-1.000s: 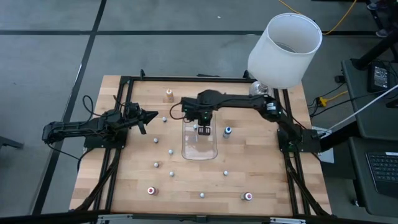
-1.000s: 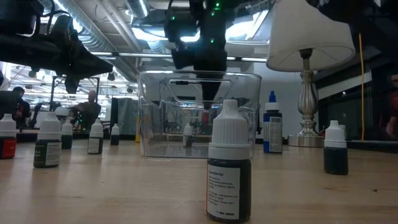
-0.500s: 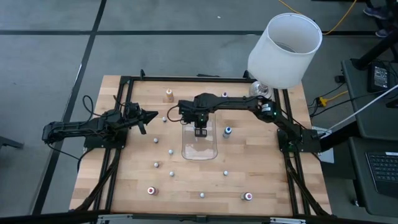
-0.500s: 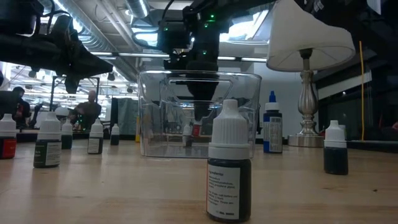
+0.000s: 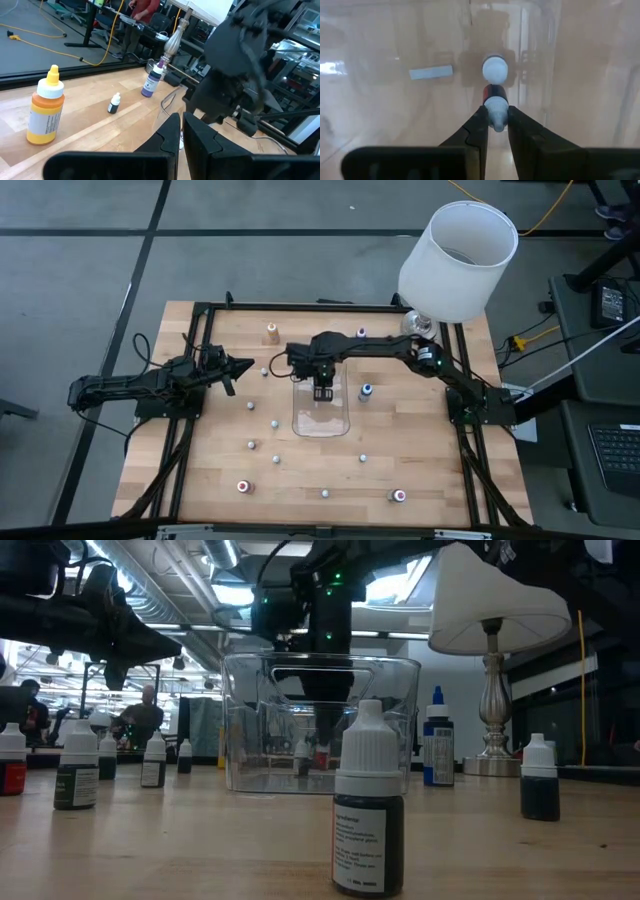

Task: Pick & Place food coloring
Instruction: Put the small red coloring into the transparent bin, then put the small blue food coloring into the transparent bin

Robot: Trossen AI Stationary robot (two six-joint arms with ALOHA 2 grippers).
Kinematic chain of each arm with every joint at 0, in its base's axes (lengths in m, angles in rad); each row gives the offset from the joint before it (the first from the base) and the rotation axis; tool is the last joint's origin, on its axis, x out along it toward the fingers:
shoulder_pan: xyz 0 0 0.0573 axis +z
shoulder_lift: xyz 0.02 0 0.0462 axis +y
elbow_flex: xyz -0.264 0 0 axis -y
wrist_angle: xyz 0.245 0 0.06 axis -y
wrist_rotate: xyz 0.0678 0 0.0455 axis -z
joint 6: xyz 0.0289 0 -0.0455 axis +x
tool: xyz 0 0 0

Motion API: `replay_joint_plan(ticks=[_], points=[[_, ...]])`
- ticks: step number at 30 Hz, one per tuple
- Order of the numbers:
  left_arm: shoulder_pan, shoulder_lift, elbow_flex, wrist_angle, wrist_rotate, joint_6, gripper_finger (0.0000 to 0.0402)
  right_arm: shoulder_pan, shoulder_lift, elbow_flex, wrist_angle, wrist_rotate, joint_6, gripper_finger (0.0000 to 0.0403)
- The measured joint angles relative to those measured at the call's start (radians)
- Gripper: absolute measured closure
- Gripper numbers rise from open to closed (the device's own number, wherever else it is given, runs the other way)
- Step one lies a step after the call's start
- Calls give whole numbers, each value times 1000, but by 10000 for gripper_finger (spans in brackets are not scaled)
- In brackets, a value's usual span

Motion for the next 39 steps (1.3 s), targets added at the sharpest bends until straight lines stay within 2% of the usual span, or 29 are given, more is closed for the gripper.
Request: replay_joint_plan(ticks=[5, 20, 27, 32, 39], points=[[0, 0, 0, 0, 1, -1, 384, 0, 13, 0, -1, 0, 3, 333], [0, 0, 0, 0, 3, 0, 384, 0, 12, 0, 6, 1, 2, 279], [0, 0, 0, 0, 4, -1, 384, 0, -9, 2, -6, 27, 2, 269], [0, 0, 0, 0, 4, 0, 384, 2, -33, 24, -74, 40, 6, 269], [0, 0, 0, -1, 7, 2, 384, 51, -105, 138, -201, 68, -4, 269]])
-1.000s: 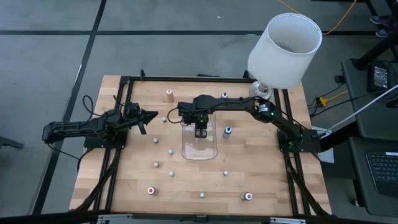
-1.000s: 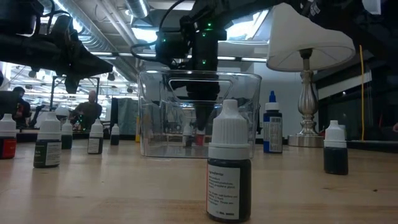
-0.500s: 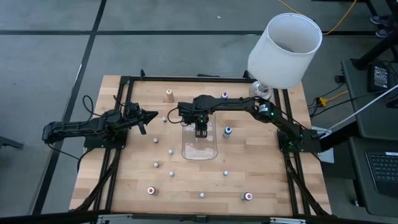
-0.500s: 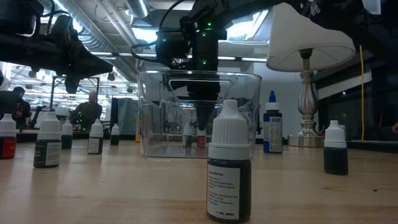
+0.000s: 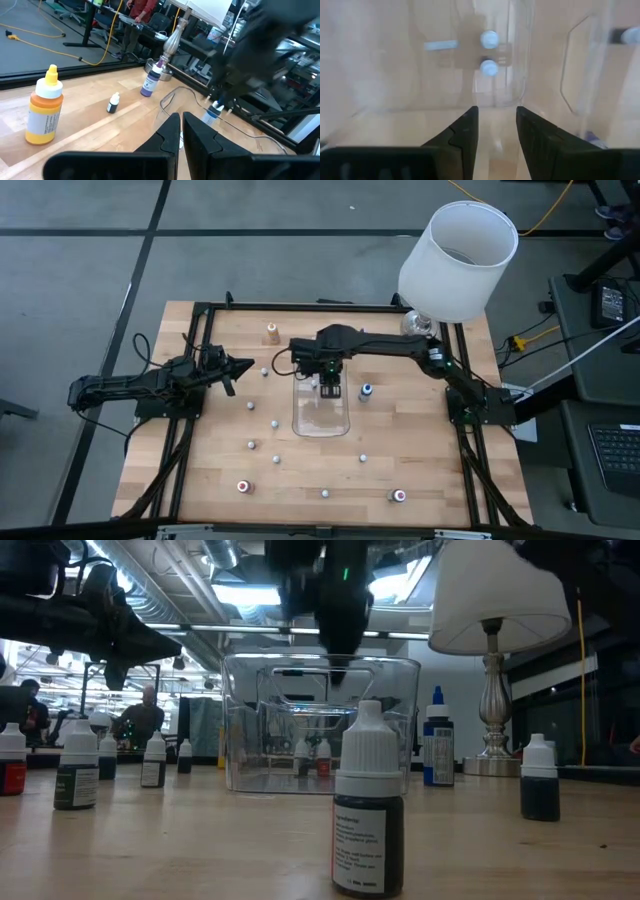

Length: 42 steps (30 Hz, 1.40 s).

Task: Pick & Place food coloring
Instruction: Put the small blue food coloring into the transparent bin

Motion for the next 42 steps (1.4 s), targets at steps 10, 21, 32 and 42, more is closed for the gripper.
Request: replay_joint_plan(ticks=[10, 21, 32, 42], points=[[0, 0, 0, -6, 50, 11, 384, 109, -313, -53, -123, 110, 148, 269], [0, 0, 0, -7, 54, 27, 384, 178, -782, -391, 117, 118, 208, 269], [0, 0, 0, -10, 72, 1, 384, 355, -881, -497, 117, 85, 165, 269], [0, 0, 0, -10, 68, -3, 384, 647, -728, -478, 156, 81, 292, 269]])
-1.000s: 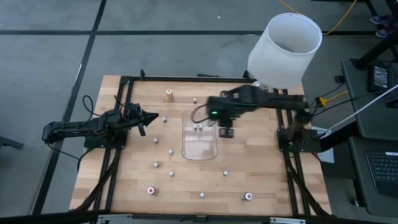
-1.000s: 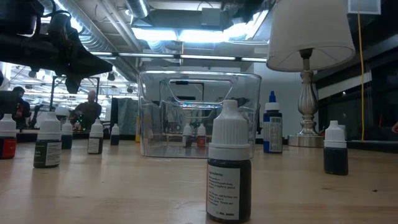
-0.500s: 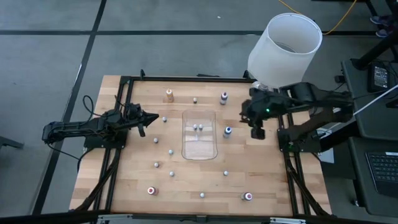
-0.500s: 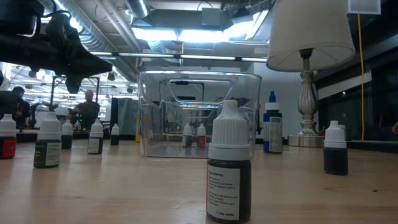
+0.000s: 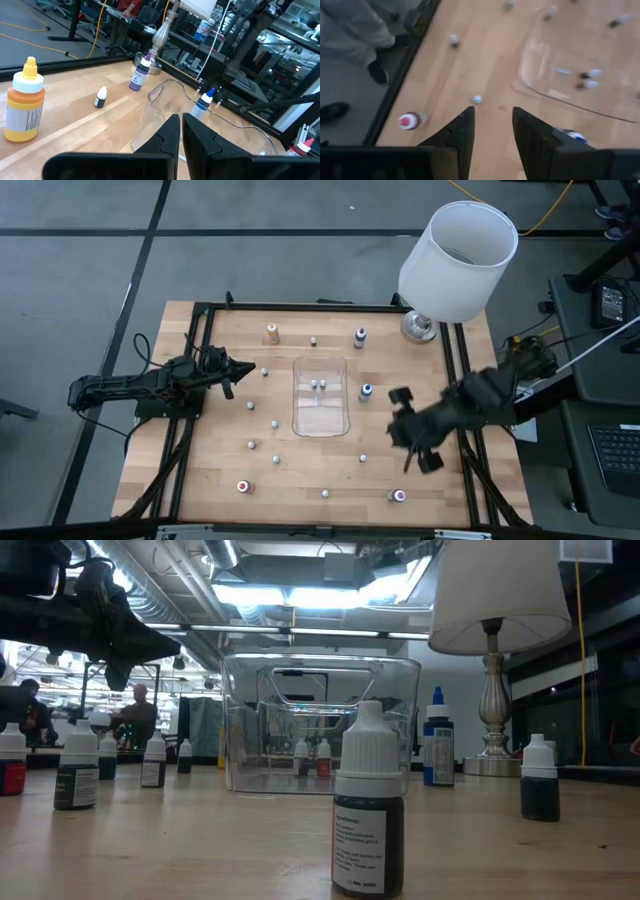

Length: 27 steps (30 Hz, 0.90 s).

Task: Pick & Place food coloring
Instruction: Put the small blue food coloring into the transparent bin

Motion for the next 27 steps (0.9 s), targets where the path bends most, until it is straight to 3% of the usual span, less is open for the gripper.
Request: replay_joint_plan(ticks=[15, 22, 27], points=[[0, 0, 0, 0, -8, 1, 384, 34, 48, 1, -7, 20, 70, 269], [0, 5, 0, 0, -7, 11, 384, -14, 124, -169, 134, -45, 227, 266], [0, 5, 0, -6, 36, 41, 384, -65, 164, -322, 294, -119, 403, 230]])
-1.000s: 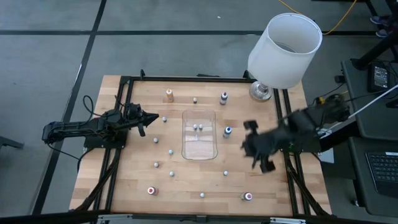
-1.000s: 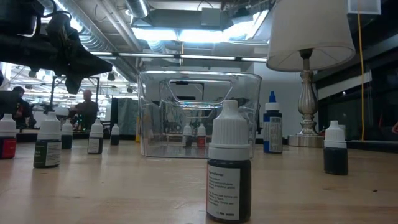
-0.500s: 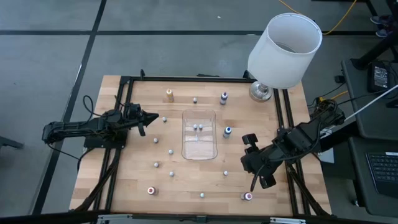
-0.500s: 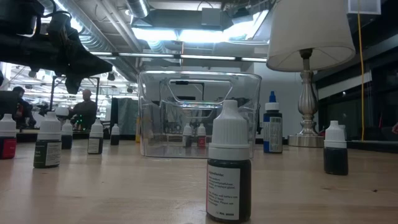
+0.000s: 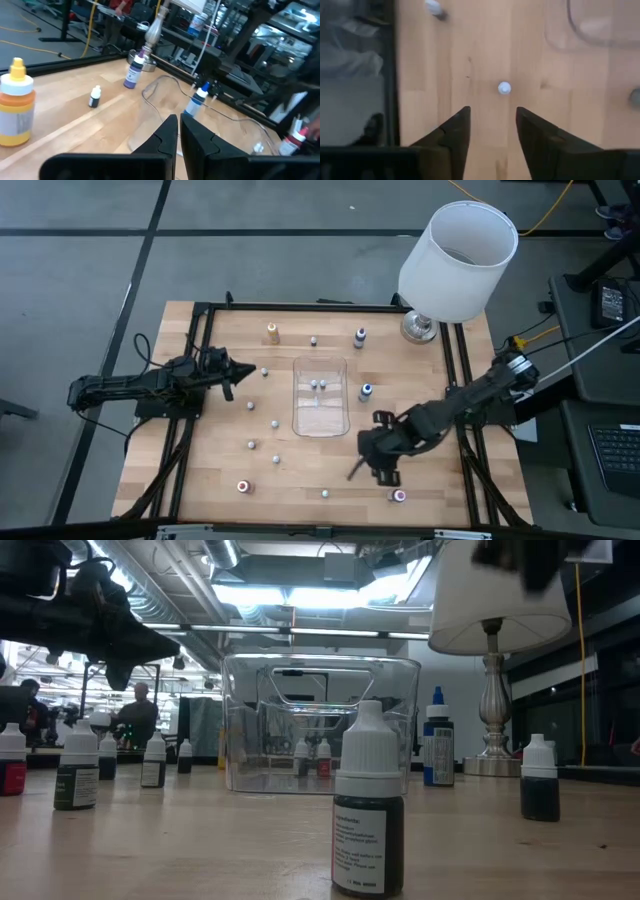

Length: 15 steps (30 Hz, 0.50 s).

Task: Pick & Place food coloring
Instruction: Put the small blue food coloring into the transparent bin

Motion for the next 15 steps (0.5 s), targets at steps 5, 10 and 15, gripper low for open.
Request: replay_joint_plan(ticks=[5, 10, 15], points=[[0, 0, 0, -3, 23, 27, 384, -29, 31, -86, 62, -5, 137, 185], [0, 0, 0, -5, 30, 27, 384, -39, 73, -105, 129, 5, 182, 172], [0, 0, 0, -12, 71, 33, 384, -39, 134, -105, 216, 6, 184, 178]])
